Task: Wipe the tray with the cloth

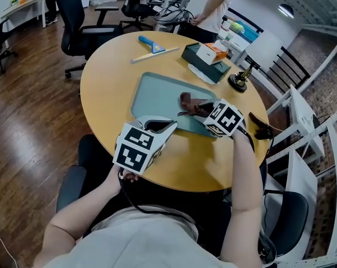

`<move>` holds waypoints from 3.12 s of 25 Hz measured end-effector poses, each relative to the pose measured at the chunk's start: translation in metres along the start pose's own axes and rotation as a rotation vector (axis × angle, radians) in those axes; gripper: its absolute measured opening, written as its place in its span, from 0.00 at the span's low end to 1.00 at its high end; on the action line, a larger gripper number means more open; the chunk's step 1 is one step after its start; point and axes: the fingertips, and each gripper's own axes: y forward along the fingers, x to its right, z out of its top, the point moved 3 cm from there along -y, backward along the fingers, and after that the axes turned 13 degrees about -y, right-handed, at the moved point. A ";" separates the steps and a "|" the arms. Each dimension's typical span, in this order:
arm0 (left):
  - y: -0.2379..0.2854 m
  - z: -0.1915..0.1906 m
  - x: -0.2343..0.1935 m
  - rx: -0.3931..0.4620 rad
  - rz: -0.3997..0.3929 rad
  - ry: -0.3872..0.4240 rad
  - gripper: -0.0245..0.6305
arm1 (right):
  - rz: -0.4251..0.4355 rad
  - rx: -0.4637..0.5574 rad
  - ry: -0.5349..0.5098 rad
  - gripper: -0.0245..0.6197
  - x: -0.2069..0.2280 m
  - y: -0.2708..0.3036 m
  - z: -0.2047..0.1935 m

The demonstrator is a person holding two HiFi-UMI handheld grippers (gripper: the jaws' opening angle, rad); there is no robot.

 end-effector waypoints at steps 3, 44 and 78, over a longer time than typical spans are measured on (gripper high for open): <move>0.001 0.000 -0.001 0.002 0.001 0.001 0.04 | -0.022 -0.035 0.029 0.25 0.001 -0.005 -0.017; -0.001 0.001 0.000 -0.001 0.011 0.011 0.04 | 0.191 0.254 -0.266 0.25 -0.043 -0.001 0.082; -0.001 0.000 0.000 -0.001 -0.001 -0.004 0.04 | -0.462 0.240 0.219 0.24 0.050 -0.095 -0.033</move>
